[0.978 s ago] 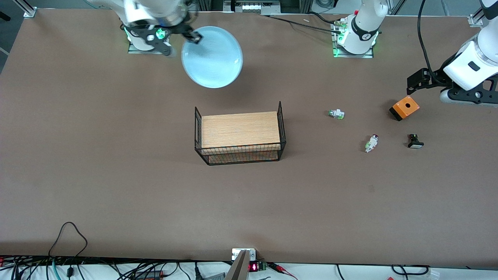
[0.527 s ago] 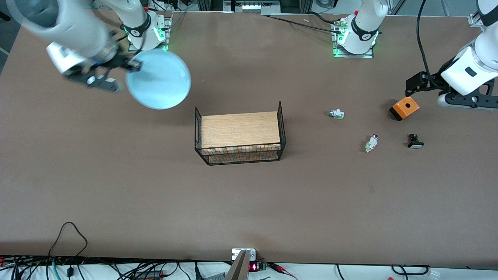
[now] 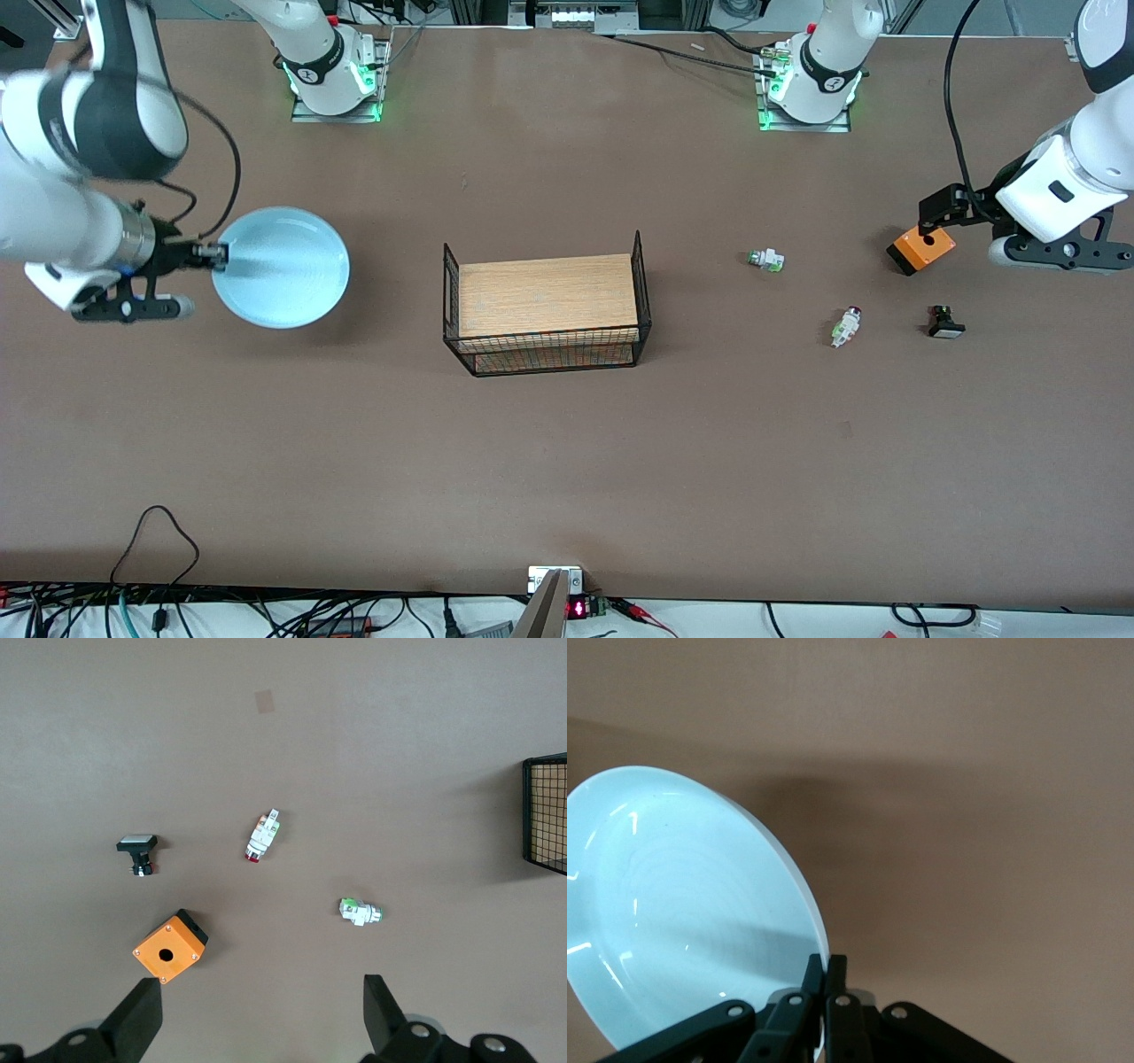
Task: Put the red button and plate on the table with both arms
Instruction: 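Carry the plate away from the basket with the right gripper, then lower the plate onto the table and open the right gripper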
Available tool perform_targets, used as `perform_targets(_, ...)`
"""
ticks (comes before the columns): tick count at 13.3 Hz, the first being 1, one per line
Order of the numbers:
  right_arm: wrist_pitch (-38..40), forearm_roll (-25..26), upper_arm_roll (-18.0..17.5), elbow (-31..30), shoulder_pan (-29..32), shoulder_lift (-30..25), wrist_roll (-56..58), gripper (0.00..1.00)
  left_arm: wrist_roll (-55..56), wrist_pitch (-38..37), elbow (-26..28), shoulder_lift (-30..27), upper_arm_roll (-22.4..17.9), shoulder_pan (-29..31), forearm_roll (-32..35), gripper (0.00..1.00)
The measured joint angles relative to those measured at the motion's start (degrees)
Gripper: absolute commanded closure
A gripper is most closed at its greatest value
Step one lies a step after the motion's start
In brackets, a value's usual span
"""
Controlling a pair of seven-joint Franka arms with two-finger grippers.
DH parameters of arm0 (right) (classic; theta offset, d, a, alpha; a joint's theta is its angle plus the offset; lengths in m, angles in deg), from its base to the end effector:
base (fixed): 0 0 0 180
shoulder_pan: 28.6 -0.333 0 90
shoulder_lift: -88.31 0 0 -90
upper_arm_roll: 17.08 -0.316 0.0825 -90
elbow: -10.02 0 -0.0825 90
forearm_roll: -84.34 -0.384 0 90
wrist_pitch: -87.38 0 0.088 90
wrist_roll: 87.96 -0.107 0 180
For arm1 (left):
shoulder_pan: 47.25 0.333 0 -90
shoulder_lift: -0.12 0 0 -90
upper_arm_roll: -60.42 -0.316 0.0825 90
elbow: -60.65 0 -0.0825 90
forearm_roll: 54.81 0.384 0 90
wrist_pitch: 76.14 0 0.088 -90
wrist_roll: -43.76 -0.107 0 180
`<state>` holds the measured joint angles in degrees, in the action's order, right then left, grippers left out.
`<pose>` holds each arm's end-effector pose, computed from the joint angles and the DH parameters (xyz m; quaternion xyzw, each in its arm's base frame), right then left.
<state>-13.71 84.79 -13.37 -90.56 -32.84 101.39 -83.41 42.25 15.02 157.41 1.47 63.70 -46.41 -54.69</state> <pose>0.5992 0.0071 0.4203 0.9929 0.0453 -0.1096 0.0073 0.5556 -0.0231 0.5576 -0.9976 0.0345 0.0606 0.0009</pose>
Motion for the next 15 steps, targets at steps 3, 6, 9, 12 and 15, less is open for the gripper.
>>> perform_targets(3, -8.79, 0.0, -0.02, -1.16, 1.62, 4.81, 5.39, 1.0, 0.0, 0.01, -0.08, 0.0, 0.0, 0.0, 0.0, 0.0)
perform_targets(6, -15.22, -0.01, -0.36, -1.27, 1.74, 9.13, 7.57, 1.0, 0.0, 0.01, -0.15, 0.0, 0.0, 0.0, 0.0, 0.0)
perform_targets(9, -20.41, -0.01, -0.67, -1.29, 1.74, 12.06, 8.73, 1.0, 0.0, 0.01, -0.19, 0.0, 0.01, -0.01, 0.0, 0.0)
perform_targets(12, -24.21, -0.01, -0.69, -1.3, 1.74, 14.31, 9.64, 1.0, 0.0, 0.03, -0.3, 0.0, 0.05, -0.02, 0.0, 0.0)
perform_targets(15, -28.59, -0.01, -0.7, -1.31, 1.74, 16.89, 10.29, 1.0, 0.0, 0.03, -0.35, 0.0, 0.06, -0.03, 0.0, 0.0)
